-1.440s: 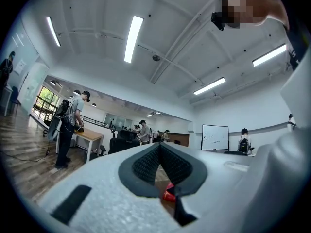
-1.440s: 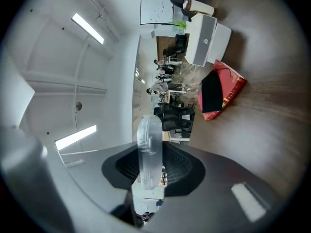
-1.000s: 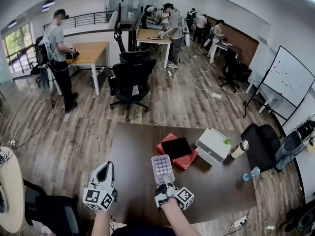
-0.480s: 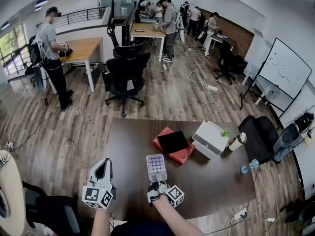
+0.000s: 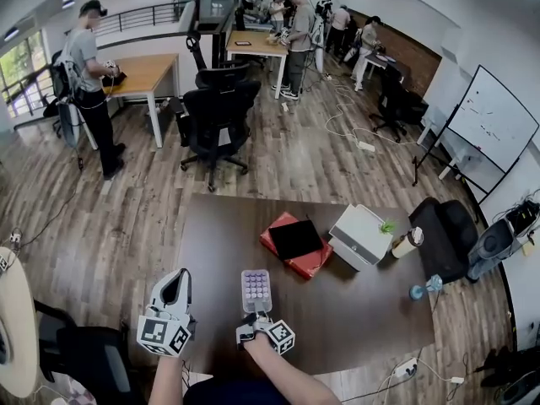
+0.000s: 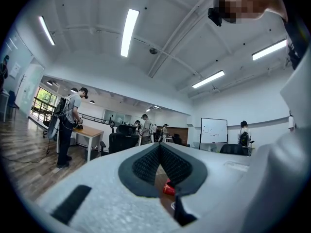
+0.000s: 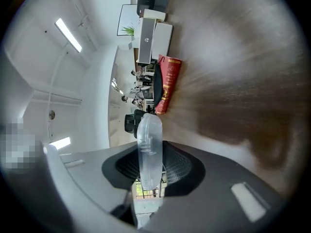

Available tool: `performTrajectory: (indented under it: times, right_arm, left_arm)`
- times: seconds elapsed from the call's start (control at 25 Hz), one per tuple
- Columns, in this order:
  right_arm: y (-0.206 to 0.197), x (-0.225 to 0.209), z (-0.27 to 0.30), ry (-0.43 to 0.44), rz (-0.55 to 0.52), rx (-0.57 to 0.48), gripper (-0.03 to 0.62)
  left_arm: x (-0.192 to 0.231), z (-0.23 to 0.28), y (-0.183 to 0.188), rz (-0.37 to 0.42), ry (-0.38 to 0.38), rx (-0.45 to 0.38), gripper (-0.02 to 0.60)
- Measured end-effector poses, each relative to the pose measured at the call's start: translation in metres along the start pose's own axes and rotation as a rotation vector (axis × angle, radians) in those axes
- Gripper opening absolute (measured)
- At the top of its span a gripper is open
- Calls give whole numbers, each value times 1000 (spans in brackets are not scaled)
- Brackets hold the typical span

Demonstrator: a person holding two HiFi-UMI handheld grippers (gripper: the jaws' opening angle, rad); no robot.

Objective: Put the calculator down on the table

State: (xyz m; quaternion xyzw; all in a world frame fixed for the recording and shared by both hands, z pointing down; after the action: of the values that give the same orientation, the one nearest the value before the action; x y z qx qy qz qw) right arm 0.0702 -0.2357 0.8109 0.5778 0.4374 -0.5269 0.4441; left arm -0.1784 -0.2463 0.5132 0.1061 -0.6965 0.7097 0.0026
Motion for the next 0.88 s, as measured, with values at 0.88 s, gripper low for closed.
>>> performTrajectory:
  times: [0.88]
  right_arm:
    - [-29, -66, 29, -118, -7, 20, 112]
  left_arm:
    - [2, 0, -11, 21, 36, 42, -3]
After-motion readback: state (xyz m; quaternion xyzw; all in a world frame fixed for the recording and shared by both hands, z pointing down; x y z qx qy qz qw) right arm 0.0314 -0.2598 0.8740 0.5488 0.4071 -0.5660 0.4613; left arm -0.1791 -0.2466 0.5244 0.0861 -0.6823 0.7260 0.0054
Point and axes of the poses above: the fingertips, and each gripper's own axes: z forward along the fingers, x to its left, y out of its top, the point moved 8 cm from there along -z, backward along the fingers, and after that the axes turned 15 degrees about y, right-handed, at the moved point
